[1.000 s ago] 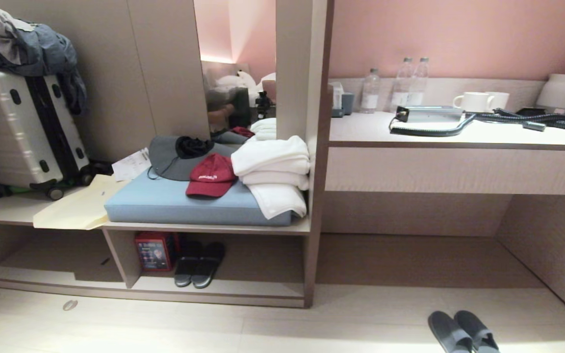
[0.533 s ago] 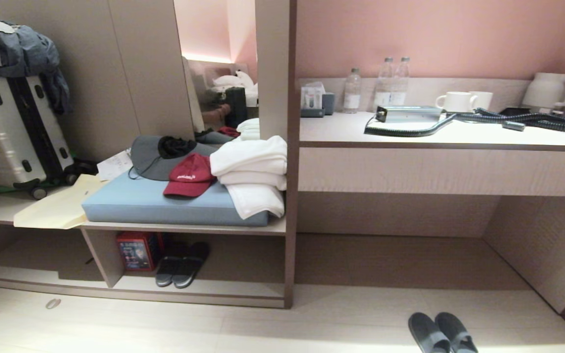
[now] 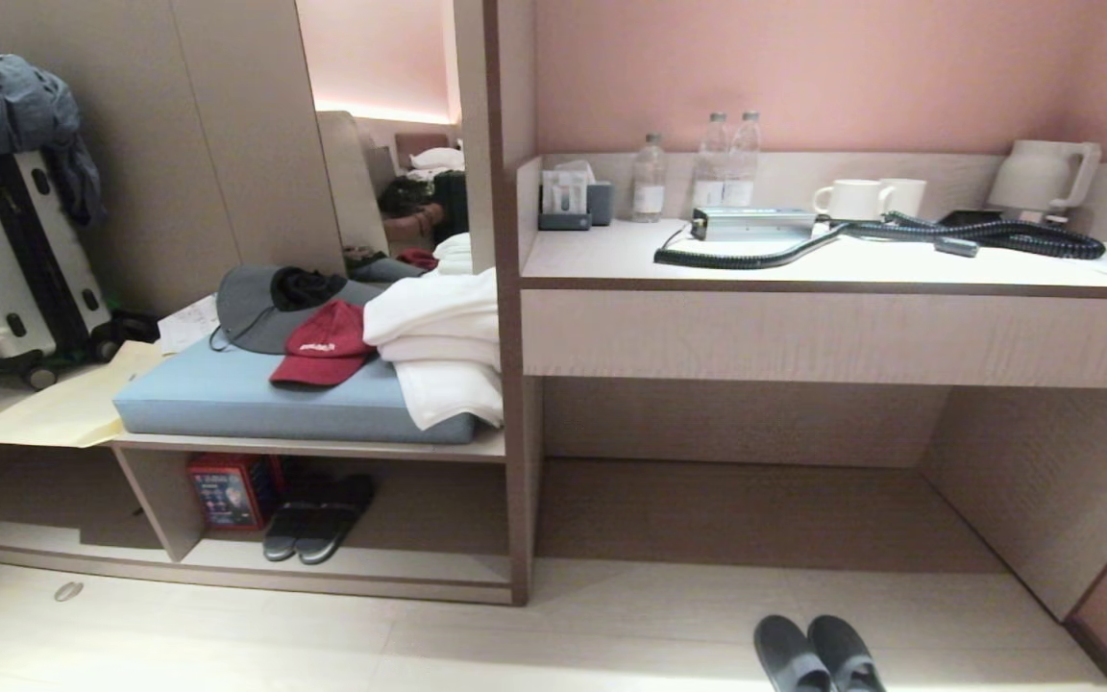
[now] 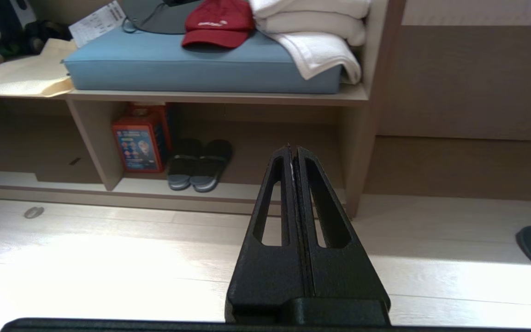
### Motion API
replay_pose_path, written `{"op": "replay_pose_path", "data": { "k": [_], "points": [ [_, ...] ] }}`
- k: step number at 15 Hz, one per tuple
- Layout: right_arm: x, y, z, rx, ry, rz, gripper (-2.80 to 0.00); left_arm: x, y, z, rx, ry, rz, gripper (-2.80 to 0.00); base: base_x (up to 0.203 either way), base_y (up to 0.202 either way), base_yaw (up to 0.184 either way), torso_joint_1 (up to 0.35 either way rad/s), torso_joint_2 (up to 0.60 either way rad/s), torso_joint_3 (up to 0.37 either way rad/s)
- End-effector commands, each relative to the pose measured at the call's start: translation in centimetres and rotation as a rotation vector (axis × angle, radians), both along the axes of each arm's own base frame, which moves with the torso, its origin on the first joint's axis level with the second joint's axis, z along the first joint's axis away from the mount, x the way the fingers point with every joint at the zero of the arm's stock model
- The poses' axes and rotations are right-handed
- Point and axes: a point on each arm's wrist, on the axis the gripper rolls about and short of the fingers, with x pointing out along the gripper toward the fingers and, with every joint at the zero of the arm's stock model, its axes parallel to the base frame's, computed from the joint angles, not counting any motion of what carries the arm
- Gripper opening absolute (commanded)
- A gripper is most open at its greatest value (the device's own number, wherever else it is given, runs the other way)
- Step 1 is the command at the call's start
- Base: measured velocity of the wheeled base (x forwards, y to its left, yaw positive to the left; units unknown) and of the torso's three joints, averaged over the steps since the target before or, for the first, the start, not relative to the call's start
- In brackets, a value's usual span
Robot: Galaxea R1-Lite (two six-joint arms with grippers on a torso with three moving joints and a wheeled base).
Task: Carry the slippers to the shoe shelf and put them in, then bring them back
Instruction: Pick up the slippers on the floor
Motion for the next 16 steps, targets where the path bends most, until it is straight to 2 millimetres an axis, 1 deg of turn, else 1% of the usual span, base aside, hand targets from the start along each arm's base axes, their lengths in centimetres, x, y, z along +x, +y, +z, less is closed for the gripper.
{"op": "replay_pose_path", "data": {
  "k": [1, 16],
  "points": [
    [0.01, 0.0, 0.0, 0.001, 0.0, 0.001, -2.8, 0.01, 0.0, 0.01, -0.001, 0.001, -0.001, -2.8, 0.0, -0.193, 0.001, 0.002, 0.01, -0.002],
    [0.01, 0.0, 0.0, 0.001, 0.0, 0.001, -2.8, 0.0, 0.0, 0.01, 0.001, -0.001, 0.0, -2.8, 0.0, -0.195, 0.002, 0.003, 0.0, 0.003]
  ]
}}
